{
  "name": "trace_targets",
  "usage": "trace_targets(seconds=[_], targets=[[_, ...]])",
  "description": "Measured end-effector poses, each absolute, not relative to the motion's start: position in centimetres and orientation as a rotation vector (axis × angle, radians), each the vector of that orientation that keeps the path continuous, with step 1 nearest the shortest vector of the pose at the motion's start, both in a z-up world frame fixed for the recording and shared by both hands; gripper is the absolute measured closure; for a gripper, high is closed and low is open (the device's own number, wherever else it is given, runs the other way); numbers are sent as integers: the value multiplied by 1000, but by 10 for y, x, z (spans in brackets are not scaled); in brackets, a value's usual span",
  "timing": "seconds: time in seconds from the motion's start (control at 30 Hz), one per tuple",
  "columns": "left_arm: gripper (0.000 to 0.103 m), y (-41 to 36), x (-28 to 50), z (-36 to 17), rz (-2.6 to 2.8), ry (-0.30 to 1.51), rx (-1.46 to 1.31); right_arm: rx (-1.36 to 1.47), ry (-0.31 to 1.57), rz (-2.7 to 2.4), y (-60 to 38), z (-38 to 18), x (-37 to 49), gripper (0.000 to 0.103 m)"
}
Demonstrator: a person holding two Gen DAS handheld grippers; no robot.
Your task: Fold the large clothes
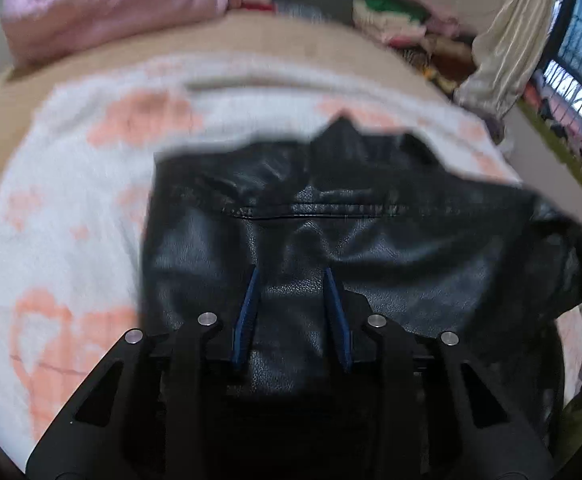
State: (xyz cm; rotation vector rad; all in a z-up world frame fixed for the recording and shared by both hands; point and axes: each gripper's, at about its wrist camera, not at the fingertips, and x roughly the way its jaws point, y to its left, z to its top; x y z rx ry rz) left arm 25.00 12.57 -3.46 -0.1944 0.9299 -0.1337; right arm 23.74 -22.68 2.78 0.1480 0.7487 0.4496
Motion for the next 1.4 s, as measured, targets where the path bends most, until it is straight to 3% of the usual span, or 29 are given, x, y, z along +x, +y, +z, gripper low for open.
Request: trace_targets(seconds=[0.13, 0.27, 0.5, 0.87, 1.07, 1.4], targets=[[78, 116, 252, -43, -115, 943, -134, 98, 777, 400, -223, 23, 239, 87], [78, 116, 253, -44, -121, 943, -129, 128, 827, 271, -237, 23, 238, 67], [78, 113, 253, -45, -116, 944, -107, 42, 724, 306, -207, 37, 242, 67], [78, 111, 253, -45, -119, 948, -94, -82, 977, 305, -162, -46, 277, 68], [78, 109, 252, -45, -120, 946, -77, -153, 973, 296, -155, -65, 275, 68], [78, 111, 246, -37, -127, 943, -85, 11, 906, 369, -178, -33, 260, 61]])
